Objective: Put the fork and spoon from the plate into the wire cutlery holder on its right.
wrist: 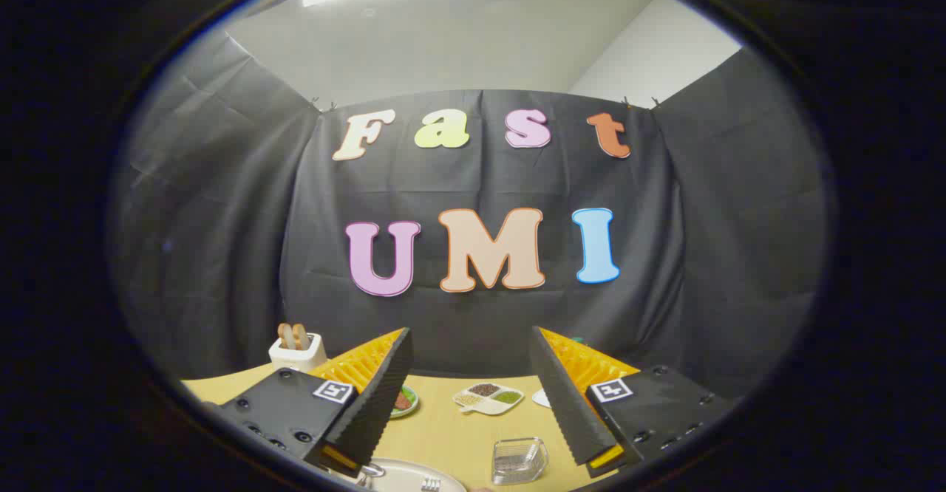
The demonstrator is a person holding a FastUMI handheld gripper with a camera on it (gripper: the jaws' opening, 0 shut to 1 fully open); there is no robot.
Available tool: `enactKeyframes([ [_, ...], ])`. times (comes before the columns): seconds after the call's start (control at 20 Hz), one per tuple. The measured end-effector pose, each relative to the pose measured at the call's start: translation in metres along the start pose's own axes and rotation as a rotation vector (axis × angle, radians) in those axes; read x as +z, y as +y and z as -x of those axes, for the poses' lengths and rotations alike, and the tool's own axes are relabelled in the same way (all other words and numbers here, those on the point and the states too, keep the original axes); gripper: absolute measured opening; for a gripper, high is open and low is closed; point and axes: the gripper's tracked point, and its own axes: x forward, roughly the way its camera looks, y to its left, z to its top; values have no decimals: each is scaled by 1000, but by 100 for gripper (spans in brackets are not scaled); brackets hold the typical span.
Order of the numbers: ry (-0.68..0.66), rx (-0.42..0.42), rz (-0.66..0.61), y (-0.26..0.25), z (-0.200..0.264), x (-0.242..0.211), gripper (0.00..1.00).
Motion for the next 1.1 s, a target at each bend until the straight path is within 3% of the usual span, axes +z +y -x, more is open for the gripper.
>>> enactKeyframes([
  [1.1,73,67,15,14,-11,-29,100],
])
